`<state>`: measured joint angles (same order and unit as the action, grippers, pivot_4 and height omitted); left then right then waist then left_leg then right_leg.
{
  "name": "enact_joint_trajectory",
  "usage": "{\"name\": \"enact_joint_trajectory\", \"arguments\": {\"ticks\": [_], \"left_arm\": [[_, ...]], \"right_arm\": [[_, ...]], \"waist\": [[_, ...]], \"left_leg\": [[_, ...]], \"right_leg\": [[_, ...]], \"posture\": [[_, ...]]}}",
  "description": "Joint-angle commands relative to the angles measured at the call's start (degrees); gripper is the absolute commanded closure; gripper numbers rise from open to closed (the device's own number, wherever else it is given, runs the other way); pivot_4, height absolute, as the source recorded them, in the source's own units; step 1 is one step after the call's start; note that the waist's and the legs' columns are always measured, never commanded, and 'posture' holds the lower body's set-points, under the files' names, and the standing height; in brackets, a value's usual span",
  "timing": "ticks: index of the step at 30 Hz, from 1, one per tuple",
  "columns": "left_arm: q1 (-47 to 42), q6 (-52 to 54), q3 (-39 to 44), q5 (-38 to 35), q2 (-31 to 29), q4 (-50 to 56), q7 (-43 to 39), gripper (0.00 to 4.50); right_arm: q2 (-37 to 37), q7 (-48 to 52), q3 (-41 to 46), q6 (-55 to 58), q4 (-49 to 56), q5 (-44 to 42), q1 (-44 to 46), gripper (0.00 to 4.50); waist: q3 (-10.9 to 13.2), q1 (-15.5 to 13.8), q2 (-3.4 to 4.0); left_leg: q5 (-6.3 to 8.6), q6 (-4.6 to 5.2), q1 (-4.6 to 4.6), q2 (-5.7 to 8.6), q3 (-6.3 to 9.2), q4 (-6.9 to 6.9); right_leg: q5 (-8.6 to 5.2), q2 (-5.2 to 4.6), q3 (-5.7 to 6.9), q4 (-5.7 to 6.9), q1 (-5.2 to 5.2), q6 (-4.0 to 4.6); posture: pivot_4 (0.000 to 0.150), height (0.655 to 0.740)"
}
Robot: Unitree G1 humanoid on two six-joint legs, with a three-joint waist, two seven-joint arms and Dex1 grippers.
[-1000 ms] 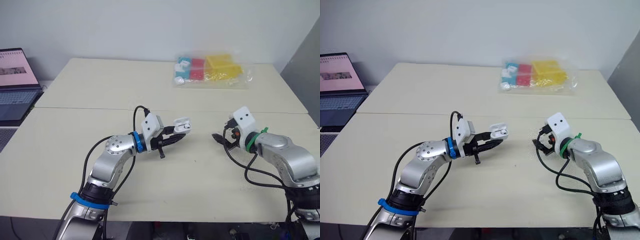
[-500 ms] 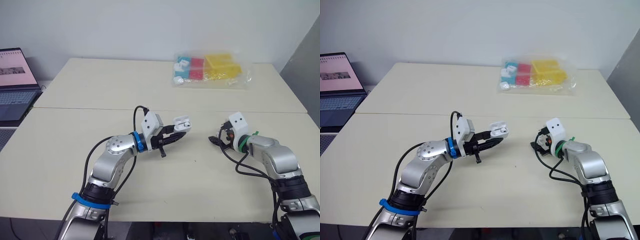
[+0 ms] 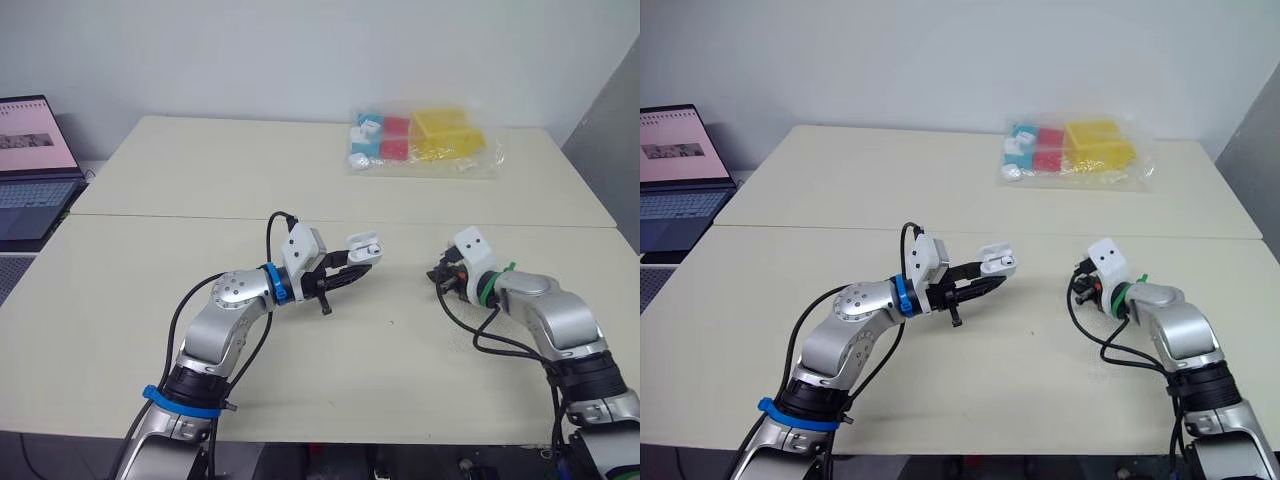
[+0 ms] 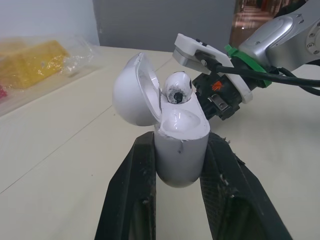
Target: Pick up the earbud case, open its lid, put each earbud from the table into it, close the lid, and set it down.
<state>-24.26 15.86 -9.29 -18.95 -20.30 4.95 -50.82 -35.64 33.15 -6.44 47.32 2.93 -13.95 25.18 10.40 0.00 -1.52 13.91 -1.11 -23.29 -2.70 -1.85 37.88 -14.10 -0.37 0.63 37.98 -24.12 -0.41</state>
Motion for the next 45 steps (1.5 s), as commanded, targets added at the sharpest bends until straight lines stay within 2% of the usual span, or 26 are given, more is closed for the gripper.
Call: {"name": "enact_joint_trajectory", "arguments": {"ticks": [1, 4, 7, 12, 18, 25, 28, 37, 45], "left_arm": [[0.49, -0.7, 0.08, -0.43, -0.45, 3.17, -0.37, 3.69], [1.3, -0.46, -0.01, -0.49, -0.67, 4.11, -0.09, 3.69], [2.21, -0.18, -0.21, -0.48, -0.86, 5.16, 0.22, 3.69], [3.45, 0.46, -0.21, -0.51, -1.08, 6.57, 0.72, 3.69], [4.71, 0.98, -0.36, -0.25, -1.27, 7.98, 1.14, 3.69], [5.52, 1.84, -0.38, -0.52, -1.57, 9.21, 1.78, 3.69], [5.41, 2.01, -0.43, -0.51, -1.54, 9.24, 1.88, 3.69], [5.22, 2.31, -0.51, -0.56, -1.44, 9.08, 1.8, 3.69], [5.77, 2.52, -0.77, -0.66, -0.8, 9.41, 2.32, 3.69]], "right_arm": [[-7.6, 11.57, -2.04, -2.14, 6.57, -1.84, -2.35, 4.07], [-16.87, 23.95, -3.81, -10.4, 9.61, -1.64, -5.39, 4.07], [-24.67, 32.87, -5.73, -20.0, 8.42, 1.37, -7.73, 4.07], [-31.91, 41.64, -8.77, -29.67, 5.19, 6.87, -8.72, 4.07], [-34.63, 47.01, -11.73, -39.01, -2.16, 14.06, -7.4, 4.07], [-33.74, 50.11, -11.18, -39.11, -3.88, 15.31, -6.69, 4.07], [-32.83, 50.58, -10.47, -35.14, -3.2, 14.09, -6.86, 4.07], [-31.18, 47.9, -6.84, -36.22, -0.96, 12.87, -6.47, 1.0], [-35.77, 49.07, 0.12, -20.93, 10.75, 5.51, -8.88, 0.95]], "waist": [[0.0, -0.04, 0.0], [0.02, 0.06, 0.02], [0.02, 0.08, 0.02], [0.03, 0.23, 0.0], [0.03, 0.16, 0.0], [0.03, -0.08, 0.0], [0.03, -0.07, 0.0], [0.03, 0.3, 0.0], [0.05, 0.03, 0.06]], "left_leg": [[0.0, 0.0, -0.01, 0.01, 0.0, -0.02], [0.01, 0.01, -0.03, 0.0, 0.03, -0.03], [0.01, 0.01, -0.03, 0.0, 0.03, -0.02], [0.01, 0.01, 0.22, -0.02, -0.01, -0.02], [0.01, 0.01, 0.31, -0.01, -0.03, -0.02], [0.01, 0.0, 0.3, 0.04, -0.03, 0.0], [0.01, 0.0, 0.32, 0.03, -0.02, 0.01], [0.0, 0.0, 0.53, 0.01, -0.02, 0.06], [0.0, -0.01, 0.42, 0.0, 0.02, 0.0]], "right_leg": [[0.0, -0.01, 0.0, -0.02, -0.01, 0.0], [-0.02, 0.0, -0.02, -0.06, -0.03, 0.0], [-0.03, 0.0, 0.0, -0.11, -0.02, -0.03], [-0.03, 0.0, -0.03, 0.05, 0.05, -0.02], [-0.03, 0.0, -0.04, 0.08, 0.1, -0.02], [-0.02, -0.1, -0.05, 0.03, 0.14, -0.03], [-0.02, -0.1, -0.04, 0.04, 0.16, -0.03], [-0.01, -0.1, -0.04, 0.05, 0.37, -0.01], [-0.02, -0.09, 0.0, 0.03, 0.33, 0.0]], "posture": [[0.15, 0.7354], [0.15, 0.7354], [0.15, 0.7354], [0.15, 0.7354], [0.15, 0.7354], [0.15, 0.7354], [0.15, 0.7354], [0.15, 0.7354], [0.15, 0.7354]]}}
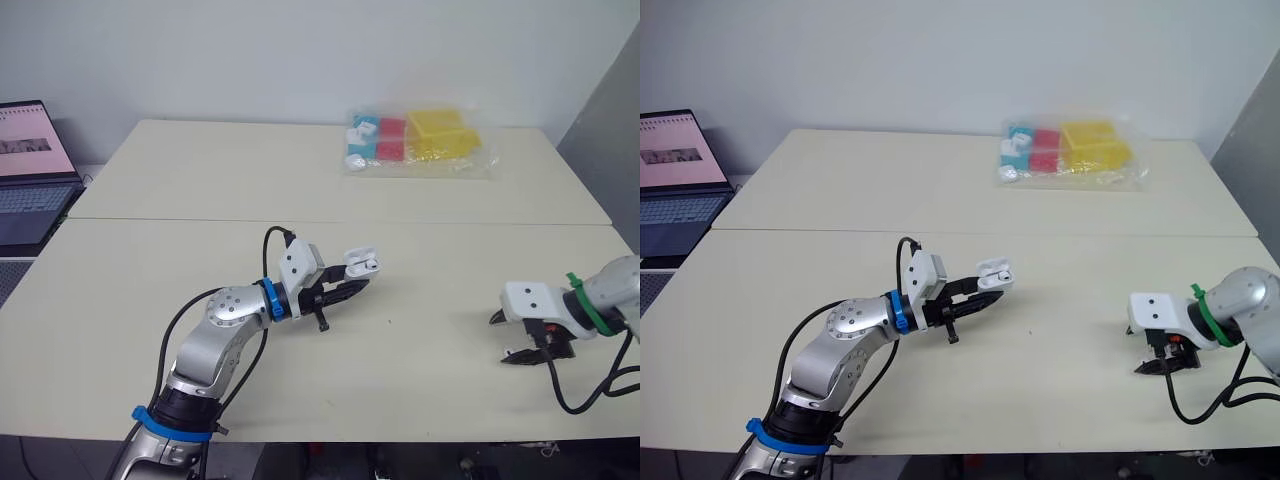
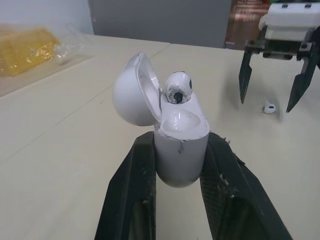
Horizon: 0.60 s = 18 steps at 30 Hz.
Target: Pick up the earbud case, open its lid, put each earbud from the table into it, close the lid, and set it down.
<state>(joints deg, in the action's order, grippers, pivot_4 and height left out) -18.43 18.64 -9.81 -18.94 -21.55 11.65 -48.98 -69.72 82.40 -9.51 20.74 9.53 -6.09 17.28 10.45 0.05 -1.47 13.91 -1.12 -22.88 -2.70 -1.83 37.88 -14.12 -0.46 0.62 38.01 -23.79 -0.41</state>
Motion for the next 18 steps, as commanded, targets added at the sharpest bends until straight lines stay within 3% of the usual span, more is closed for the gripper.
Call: {"name": "enact_joint_trajectory", "arguments": {"ticks": [1, 5, 7, 18], "left_arm": [[0.04, -0.24, -0.32, -0.66, 0.52, 2.81, 0.56, 3.69], [0.54, -0.54, -1.0, -0.51, 1.11, 2.99, 0.71, 3.69], [0.53, -0.72, -1.34, -0.36, 1.37, 2.87, 0.87, 3.69], [0.58, -1.12, -1.83, 0.09, 2.16, 2.64, 1.41, 3.69]], "right_arm": [[-2.12, -0.84, 3.68, 7.73, 5.52, -2.53, -1.64, 0.95], [-6.07, -4.12, 1.64, 16.45, 11.63, 1.76, -4.08, 0.95], [-7.14, -5.09, -0.17, 14.79, 12.36, 4.49, -4.69, 0.95], [-2.91, -7.32, -7.18, 14.24, 12.27, 10.94, -0.27, 0.95]], "waist": [[0.0, -0.05, 0.0], [0.0, -0.09, 0.02], [0.0, -0.05, 0.01], [0.0, 0.05, 0.01]], "left_leg": [[0.0, 0.0, -0.01, 0.0, 0.0, -0.01], [0.0, 0.0, -0.02, 0.02, 0.02, -0.01], [0.0, 0.0, -0.01, 0.02, 0.02, 0.0], [0.0, 0.0, -0.03, 0.01, 0.01, 0.0]], "right_leg": [[0.0, 0.0, 0.0, -0.02, 0.0, 0.0], [-0.01, -0.06, -0.03, -0.02, -0.01, 0.0], [0.0, -0.07, -0.05, -0.01, -0.04, 0.0], [0.0, -0.01, -0.05, 0.02, -0.11, 0.0]], "posture": [[0.15, 0.7354], [0.15, 0.7354], [0.15, 0.7354], [0.15, 0.7354]]}}
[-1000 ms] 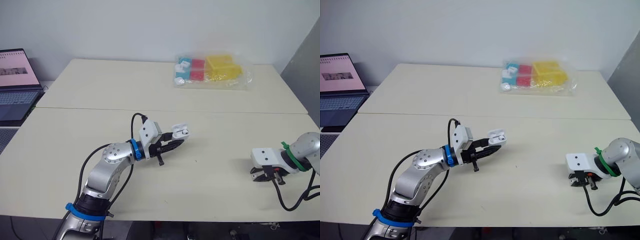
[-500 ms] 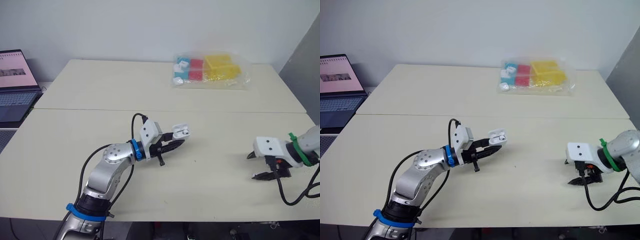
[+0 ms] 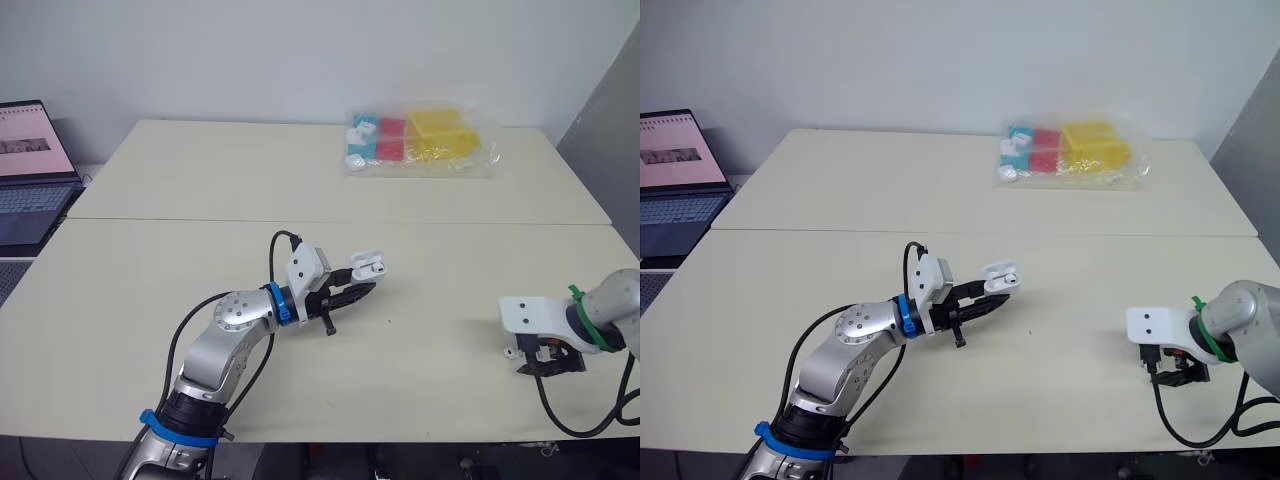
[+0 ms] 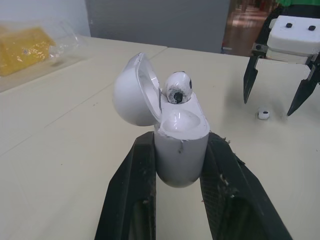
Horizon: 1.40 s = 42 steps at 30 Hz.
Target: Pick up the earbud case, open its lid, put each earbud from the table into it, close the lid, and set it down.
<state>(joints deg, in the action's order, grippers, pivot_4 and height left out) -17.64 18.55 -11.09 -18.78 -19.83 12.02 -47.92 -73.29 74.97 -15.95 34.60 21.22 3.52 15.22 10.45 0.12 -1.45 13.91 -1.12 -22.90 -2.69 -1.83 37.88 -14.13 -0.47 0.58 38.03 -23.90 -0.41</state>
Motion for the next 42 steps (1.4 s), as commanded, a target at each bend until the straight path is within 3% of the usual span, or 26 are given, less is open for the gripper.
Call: {"name": "enact_joint_trajectory", "arguments": {"ticks": [1, 18, 21, 28, 37, 42], "left_arm": [[-0.2, -1.02, -0.54, -0.09, 0.49, 2.27, 0.37, 3.69], [0.2, -0.82, -0.47, -0.01, 0.55, 2.72, 0.6, 3.69], [0.18, -0.86, -0.52, -0.03, 0.48, 2.73, 0.56, 3.69], [-0.08, -0.87, -0.45, -0.1, 0.4, 2.51, 0.41, 3.69], [-0.26, -0.88, -0.06, -0.14, 0.23, 2.05, 0.42, 3.69], [-0.65, -1.03, 0.64, -0.6, 0.7, 1.19, 0.93, 3.69]], "right_arm": [[0.82, 0.21, -1.34, -0.13, 0.17, 2.04, 2.22, 0.95], [2.81, 3.22, -5.05, -3.33, -4.06, 5.88, 4.57, 0.95], [3.18, 3.18, -5.25, -3.35, -4.11, 6.44, 4.47, 1.57], [2.83, 4.6, -5.26, -4.37, -3.98, 6.92, 3.97, 4.03], [2.9, 5.21, -3.44, -6.68, -5.07, 5.75, 5.23, 4.1], [4.09, 7.01, 7.06, -3.03, 1.02, -6.37, 7.11, 4.1]], "waist": [[0.0, -0.01, 0.0], [0.0, -0.04, 0.0], [0.0, -0.02, -0.01], [-0.01, -0.02, -0.01], [0.0, -0.02, -0.01], [0.0, 0.03, 0.0]], "left_leg": [[0.0, 0.0, -0.02, 0.0, 0.0, 0.0], [0.0, 0.0, -0.02, 0.01, -0.01, 0.02], [0.0, 0.0, -0.01, 0.0, -0.01, 0.03], [0.0, 0.0, 0.03, 0.0, -0.01, 0.05], [0.0, 0.0, 0.03, 0.0, -0.01, 0.05], [0.0, 0.0, 0.02, 0.0, 0.0, 0.03]], "right_leg": [[0.0, 0.0, 0.0, 0.0, 0.0, 0.0], [0.01, 0.0, 0.0, 0.03, -0.04, -0.01], [0.01, 0.0, 0.01, 0.02, -0.02, -0.01], [0.01, 0.0, 0.01, 0.02, 0.06, -0.01], [0.01, 0.0, 0.02, 0.02, 0.07, 0.0], [0.01, 0.01, 0.01, 0.05, -0.01, -0.01]], "posture": [[0.15, 0.7354], [0.15, 0.7354], [0.15, 0.7354], [0.15, 0.7354], [0.15, 0.7354], [0.15, 0.7354]]}}
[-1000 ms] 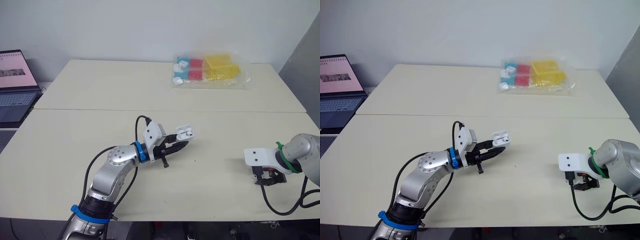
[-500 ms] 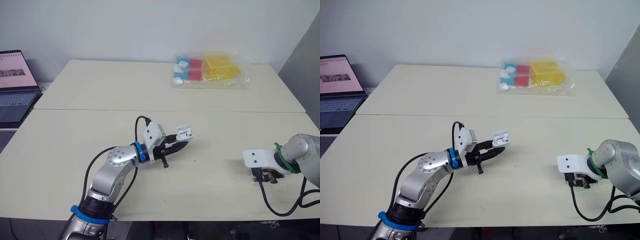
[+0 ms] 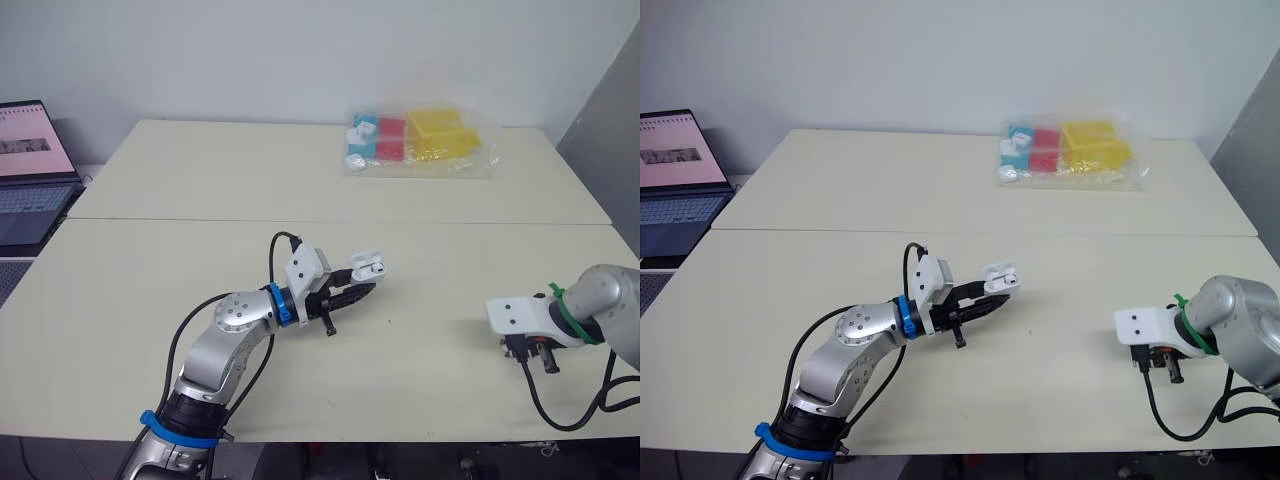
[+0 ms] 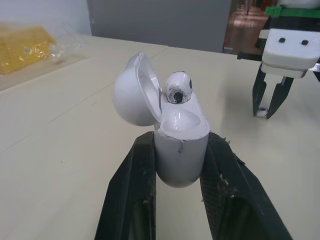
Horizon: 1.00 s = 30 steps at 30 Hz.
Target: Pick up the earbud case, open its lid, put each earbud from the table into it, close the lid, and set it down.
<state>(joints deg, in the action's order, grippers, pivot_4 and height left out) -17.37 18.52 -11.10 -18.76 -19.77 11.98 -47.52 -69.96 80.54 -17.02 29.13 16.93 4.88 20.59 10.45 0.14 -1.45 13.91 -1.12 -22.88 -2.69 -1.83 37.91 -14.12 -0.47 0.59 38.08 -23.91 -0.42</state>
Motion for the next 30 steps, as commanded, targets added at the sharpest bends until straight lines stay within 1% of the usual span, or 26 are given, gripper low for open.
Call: {"name": "enact_joint_trajectory", "arguments": {"ticks": [1, 4, 7, 9, 10, 12, 13, 14, 15, 16, 17, 23, 27, 30], "left_arm": [[-1.05, -1.07, 0.79, -0.71, 0.73, 1.03, 0.61, 3.69], [-1.58, -0.93, 1.26, -1.14, 1.09, 0.68, 0.94, 3.69], [-2.44, -0.93, 1.23, -1.27, 1.56, 0.48, 0.99, 3.69], [-3.19, -0.87, 1.33, -1.43, 1.78, 0.03, 0.88, 3.69], [-3.43, -0.85, 1.34, -1.47, 1.88, -0.07, 0.85, 3.69], [-4.46, -0.32, 1.57, -1.87, 2.25, -0.44, 0.92, 3.69], [-5.29, 0.4, 1.83, -2.38, 2.52, -0.53, 1.04, 3.69], [-5.86, 0.91, 2.0, -2.75, 2.71, -0.59, 1.13, 3.69], [-6.36, 1.1, 2.04, -2.93, 2.7, -0.61, 0.99, 3.69], [-6.64, 1.18, 2.04, -2.99, 2.65, -0.63, 0.87, 3.69], [-6.89, 1.31, 2.11, -3.08, 2.6, -0.75, 0.82, 3.69], [-8.02, 1.94, 2.93, -3.69, 2.31, -1.31, 0.54, 3.69], [-8.17, 2.12, 3.14, -4.01, 1.91, -1.43, 0.28, 3.69], [-8.31, 2.11, 3.24, -4.0, 1.78, -1.63, 0.15, 3.69]], "right_arm": [[1.28, 1.48, 9.94, 3.74, 6.66, -10.12, 1.77, 4.1], [3.42, -0.5, 15.0, 10.8, 11.68, -16.8, 1.17, 4.1], [12.41, -7.78, 22.32, 23.49, 18.66, -28.35, 3.65, 4.1], [21.49, -15.68, 25.55, 30.29, 21.04, -33.57, 6.36, 4.1], [24.75, -18.9, 26.61, 32.49, 21.79, -35.16, 7.19, 4.1], [33.34, -26.9, 27.46, 32.08, 23.32, -36.19, 7.15, 4.1], [39.81, -31.98, 27.31, 29.87, 23.82, -36.27, 6.2, 4.1], [44.31, -35.64, 27.18, 28.35, 24.19, -36.41, 5.5, 4.1], [48.52, -38.96, 26.7, 26.95, 24.2, -36.33, 4.66, 4.1], [51.08, -41.03, 26.44, 26.24, 24.2, -36.34, 4.15, 4.1], [52.89, -42.31, 25.83, 24.62, 24.01, -36.0, 3.46, 4.1], [57.05, -48.51, 21.17, 17.14, 22.39, -33.44, 1.34, 4.1], [55.64, -48.99, 17.81, 13.54, 22.13, -31.78, -0.41, 4.1], [55.92, -50.42, 17.37, 13.8, 21.08, -33.04, -0.78, 4.1]], "waist": [[0.0, -0.01, 0.0], [0.0, -0.13, -0.01], [0.01, -0.13, -0.03], [0.01, -0.02, -0.03], [0.01, 0.0, -0.04], [0.0, -0.05, -0.03], [0.0, -0.05, -0.03], [-0.04, -0.05, -0.1], [-0.04, -0.04, -0.09], [-0.03, -0.07, -0.07], [-0.03, -0.09, -0.07], [-0.03, -0.02, -0.07], [-0.03, 0.01, -0.07], [-0.03, 0.01, -0.07]], "left_leg": [[0.0, 0.0, -0.01, 0.0, 0.01, 0.0], [0.0, 0.0, -0.04, -0.01, 0.01, 0.0], [0.0, 0.0, -0.03, -0.01, 0.04, 0.02], [0.0, 0.0, 0.01, -0.01, 0.1, 0.02], [0.0, 0.0, 0.0, 0.0, 0.14, 0.05], [-0.01, -0.01, 0.02, -0.01, 0.14, 0.04], [-0.01, -0.01, 0.02, -0.01, 0.13, 0.06], [-0.01, -0.01, 0.01, -0.01, 0.13, 0.04], [-0.01, -0.01, 0.0, -0.04, 0.12, 0.02], [-0.01, -0.01, -0.05, -0.03, 0.13, 0.01], [-0.01, -0.01, -0.11, -0.02, 0.13, -0.02], [0.0, 0.0, -0.11, 0.04, 0.1, 0.0], [0.0, 0.0, -0.08, -0.01, 0.1, -0.01], [0.0, 0.0, -0.07, -0.03, 0.1, -0.01]], "right_leg": [[0.0, 0.01, 0.0, 0.01, -0.02, 0.0], [0.0, 0.02, 0.06, -0.02, 0.05, 0.01], [0.0, 0.01, 0.04, -0.03, 0.1, 0.01], [0.01, 0.01, -0.01, 0.0, 0.11, -0.01], [0.01, 0.01, -0.01, 0.03, 0.12, -0.01], [0.02, 0.02, 0.04, 0.03, 0.15, -0.01], [0.02, 0.02, 0.05, 0.05, 0.16, -0.01], [0.02, 0.02, 0.07, 0.02, 0.18, -0.01], [0.01, 0.06, 0.09, 0.01, 0.18, 0.0], [0.01, 0.07, 0.08, 0.03, 0.11, 0.0], [0.01, 0.07, 0.05, 0.04, 0.05, 0.0], [0.03, -0.03, -0.04, -0.02, 0.02, -0.05], [0.02, 0.06, 0.02, 0.03, 0.03, -0.03], [0.02, 0.08, 0.01, 0.04, 0.03, -0.02]], "posture": [[0.15, 0.7354], [0.15, 0.7354], [0.15, 0.7354], [0.15, 0.7354], [0.15, 0.7354], [0.15, 0.7354], [0.15, 0.7354], [0.15, 0.7354], [0.15, 0.7354], [0.15, 0.7354], [0.15, 0.7354], [0.15, 0.7354], [0.15, 0.7354], [0.15, 0.7354]]}}
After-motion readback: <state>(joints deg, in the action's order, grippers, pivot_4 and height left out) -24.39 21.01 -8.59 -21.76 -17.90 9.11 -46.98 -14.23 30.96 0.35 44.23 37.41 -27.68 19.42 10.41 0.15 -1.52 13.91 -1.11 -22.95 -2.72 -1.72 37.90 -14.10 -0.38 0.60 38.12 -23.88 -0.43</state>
